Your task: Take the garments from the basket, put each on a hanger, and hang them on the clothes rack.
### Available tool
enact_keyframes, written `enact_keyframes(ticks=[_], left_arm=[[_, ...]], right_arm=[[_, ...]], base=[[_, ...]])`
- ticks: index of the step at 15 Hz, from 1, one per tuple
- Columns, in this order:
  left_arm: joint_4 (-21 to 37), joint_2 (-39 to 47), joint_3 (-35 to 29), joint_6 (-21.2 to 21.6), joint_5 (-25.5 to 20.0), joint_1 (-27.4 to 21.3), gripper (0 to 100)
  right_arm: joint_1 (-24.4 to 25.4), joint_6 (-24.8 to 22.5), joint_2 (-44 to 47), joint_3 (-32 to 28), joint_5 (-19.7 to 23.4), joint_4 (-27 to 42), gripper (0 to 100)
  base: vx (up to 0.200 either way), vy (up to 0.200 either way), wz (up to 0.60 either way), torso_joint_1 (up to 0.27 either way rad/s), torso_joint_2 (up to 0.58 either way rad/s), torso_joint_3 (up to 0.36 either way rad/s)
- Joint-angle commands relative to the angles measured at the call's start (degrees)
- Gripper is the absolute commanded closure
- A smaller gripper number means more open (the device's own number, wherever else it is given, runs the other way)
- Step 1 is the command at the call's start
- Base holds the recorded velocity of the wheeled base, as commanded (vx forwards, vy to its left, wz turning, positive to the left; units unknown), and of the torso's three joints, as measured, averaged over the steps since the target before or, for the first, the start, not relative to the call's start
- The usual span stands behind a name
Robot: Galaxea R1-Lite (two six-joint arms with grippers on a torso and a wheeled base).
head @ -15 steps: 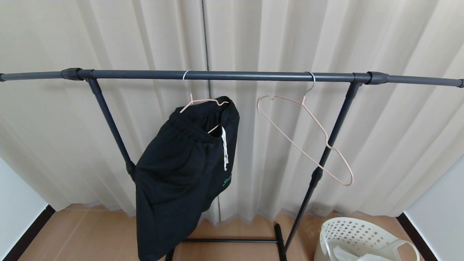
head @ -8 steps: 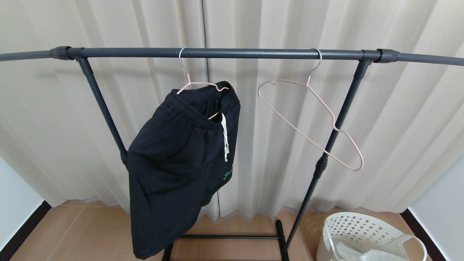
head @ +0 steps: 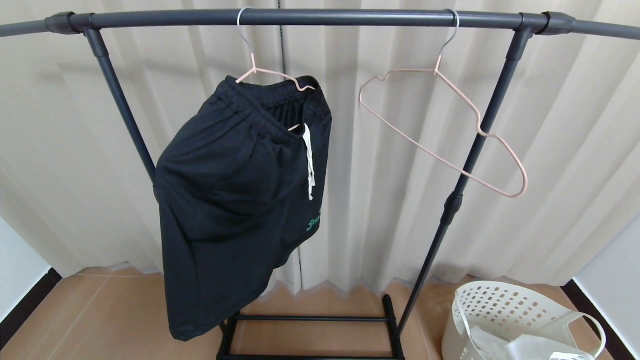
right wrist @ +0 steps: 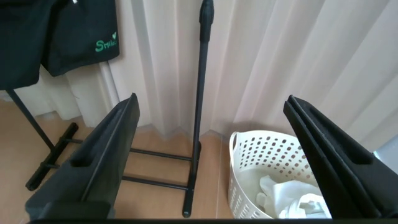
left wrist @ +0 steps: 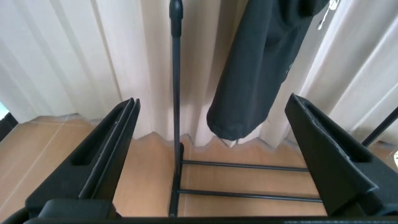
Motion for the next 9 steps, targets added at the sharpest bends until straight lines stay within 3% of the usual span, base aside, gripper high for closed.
enact_keyframes(ticks=[1, 9], left_arm=[[0.0, 0.1, 0.0, 0.0, 0.0, 0.0, 0], [0.0, 0.2, 0.0, 0.0, 0.0, 0.0, 0]], right_arm=[[0.0, 0.0, 0.0, 0.0, 0.0, 0.1, 0], [0.0, -0.1, 0.0, 0.0, 0.0, 0.1, 0]], base=[[0.0, 0.0, 0.0, -0.154, 0.51, 0.359], [0.0, 0.0, 0.0, -0.108, 0.47, 0.372]])
